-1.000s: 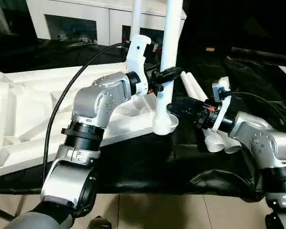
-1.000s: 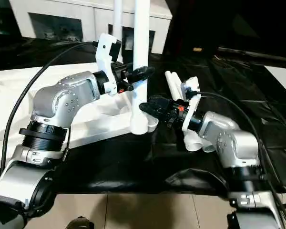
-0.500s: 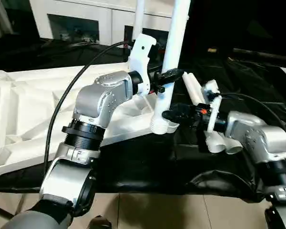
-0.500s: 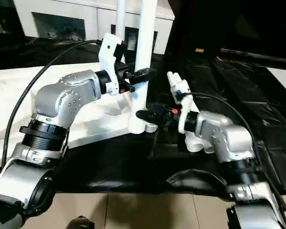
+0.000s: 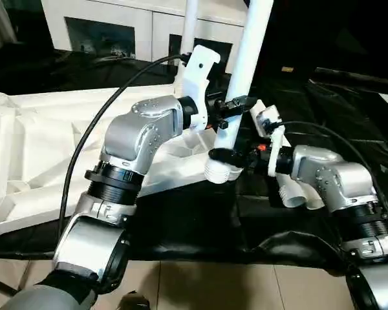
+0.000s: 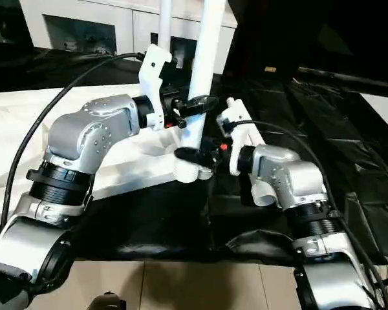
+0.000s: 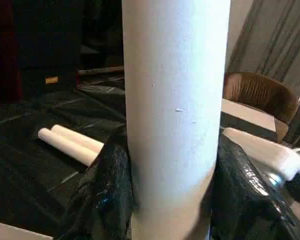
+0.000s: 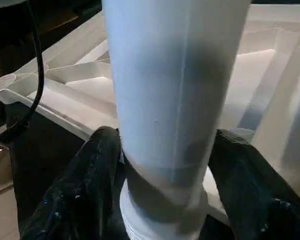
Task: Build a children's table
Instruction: Insert table leg to table base
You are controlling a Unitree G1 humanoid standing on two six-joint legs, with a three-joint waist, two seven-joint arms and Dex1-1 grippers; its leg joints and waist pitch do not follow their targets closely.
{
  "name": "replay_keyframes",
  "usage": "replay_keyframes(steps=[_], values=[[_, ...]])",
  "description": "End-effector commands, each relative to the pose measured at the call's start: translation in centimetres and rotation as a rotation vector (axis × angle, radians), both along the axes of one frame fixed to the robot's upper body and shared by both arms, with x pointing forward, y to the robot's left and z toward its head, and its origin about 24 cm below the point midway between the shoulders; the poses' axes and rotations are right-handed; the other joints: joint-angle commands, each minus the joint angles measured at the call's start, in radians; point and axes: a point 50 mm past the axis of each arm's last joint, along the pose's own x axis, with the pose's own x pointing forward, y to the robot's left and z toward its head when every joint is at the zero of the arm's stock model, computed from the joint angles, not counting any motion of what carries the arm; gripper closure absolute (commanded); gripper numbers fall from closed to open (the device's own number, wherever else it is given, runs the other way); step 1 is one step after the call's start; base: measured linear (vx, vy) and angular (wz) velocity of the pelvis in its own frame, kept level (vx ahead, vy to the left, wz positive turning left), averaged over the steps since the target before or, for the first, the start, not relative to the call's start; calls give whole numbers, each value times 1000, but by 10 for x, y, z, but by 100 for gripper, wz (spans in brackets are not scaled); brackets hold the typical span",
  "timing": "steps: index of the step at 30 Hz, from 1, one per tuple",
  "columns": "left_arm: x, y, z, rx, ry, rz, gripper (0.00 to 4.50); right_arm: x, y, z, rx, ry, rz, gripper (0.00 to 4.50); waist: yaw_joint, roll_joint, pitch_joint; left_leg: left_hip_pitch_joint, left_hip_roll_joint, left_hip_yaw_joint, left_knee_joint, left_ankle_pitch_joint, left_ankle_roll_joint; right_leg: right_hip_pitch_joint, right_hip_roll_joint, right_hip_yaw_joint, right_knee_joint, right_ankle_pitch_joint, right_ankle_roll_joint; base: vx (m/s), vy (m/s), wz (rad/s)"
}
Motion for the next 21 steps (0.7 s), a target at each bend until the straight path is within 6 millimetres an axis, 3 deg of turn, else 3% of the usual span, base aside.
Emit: replay_keyframes(steps=[1, 9, 19, 20, 21], values=[[-4, -6, 7, 9, -30, -31, 266, 3, -3, 4, -20, -22, -2, 188, -2, -1, -84, 26, 19, 3, -55, -88, -14, 51, -60, 36, -55, 32, -214, 0, 0, 0], [-5, -8, 7, 6, -25, -48, 266, 4, -1, 3, -12, -21, 13, 255, -2, -2, -85, 27, 19, 3, -53, -78, -9, 51, -59, 36, -53, 52, -220, 0, 0, 0], [-5, -7, 7, 15, -37, -38, 266, 4, -2, 1, 20, -47, 8, 264, -2, -1, -85, 26, 19, 3, -54, -84, -9, 51, -60, 36, -53, 44, -222, 0, 0, 0], [-6, -8, 7, 0, -24, -56, 210, 4, -2, 1, 26, -49, 4, 264, -2, -1, -85, 27, 19, 3, -53, -84, -10, 51, -60, 36, -53, 44, -222, 0, 0, 0], [-7, -8, 8, -14, -12, -69, 196, 4, -2, 1, 31, -51, 1, 264, -2, 0, -85, 27, 20, 3, -54, -84, -10, 51, -60, 36, -52, 46, -224, 0, 0, 0]])
